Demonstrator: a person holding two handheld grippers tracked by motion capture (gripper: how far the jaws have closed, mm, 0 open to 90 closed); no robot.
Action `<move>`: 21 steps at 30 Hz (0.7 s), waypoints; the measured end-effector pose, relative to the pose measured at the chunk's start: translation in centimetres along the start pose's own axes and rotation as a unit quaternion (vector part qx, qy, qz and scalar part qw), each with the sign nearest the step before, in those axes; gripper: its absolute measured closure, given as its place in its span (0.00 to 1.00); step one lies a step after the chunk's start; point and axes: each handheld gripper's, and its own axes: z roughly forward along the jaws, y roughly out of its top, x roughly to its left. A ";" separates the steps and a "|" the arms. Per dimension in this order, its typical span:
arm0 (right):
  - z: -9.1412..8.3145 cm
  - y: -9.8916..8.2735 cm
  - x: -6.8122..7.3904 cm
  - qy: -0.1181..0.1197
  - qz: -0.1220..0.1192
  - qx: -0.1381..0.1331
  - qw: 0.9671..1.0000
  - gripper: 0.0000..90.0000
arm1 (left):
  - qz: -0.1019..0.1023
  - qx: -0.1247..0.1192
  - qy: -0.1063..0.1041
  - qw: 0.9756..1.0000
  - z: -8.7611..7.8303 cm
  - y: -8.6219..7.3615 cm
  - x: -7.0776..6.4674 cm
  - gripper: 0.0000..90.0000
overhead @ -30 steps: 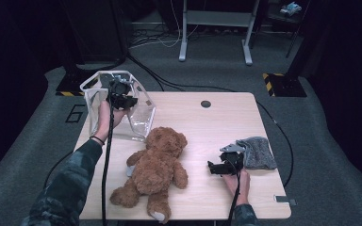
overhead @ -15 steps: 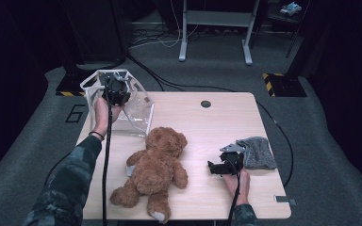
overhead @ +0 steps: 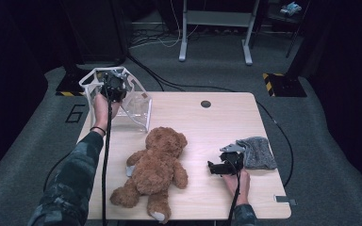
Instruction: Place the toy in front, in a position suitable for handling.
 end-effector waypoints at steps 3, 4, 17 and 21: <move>0.0 0.0 0.0 0.000 0.000 0.000 1.000 0.06 | -0.010 0.002 0.003 1.000 0.4 -0.1 0.6 0.95; 0.0 0.0 0.0 0.000 0.000 0.000 1.000 0.06 | -0.018 -0.001 0.005 1.000 0.5 -0.1 0.7 0.95; 0.0 0.0 0.0 -0.001 0.000 0.000 1.000 0.06 | -0.018 -0.027 -0.021 0.999 -1.9 -0.3 -0.5 0.49; 0.0 0.0 0.0 -0.001 0.000 0.000 1.000 0.06 | -0.015 -0.025 -0.016 0.999 -2.8 -0.3 -0.7 0.42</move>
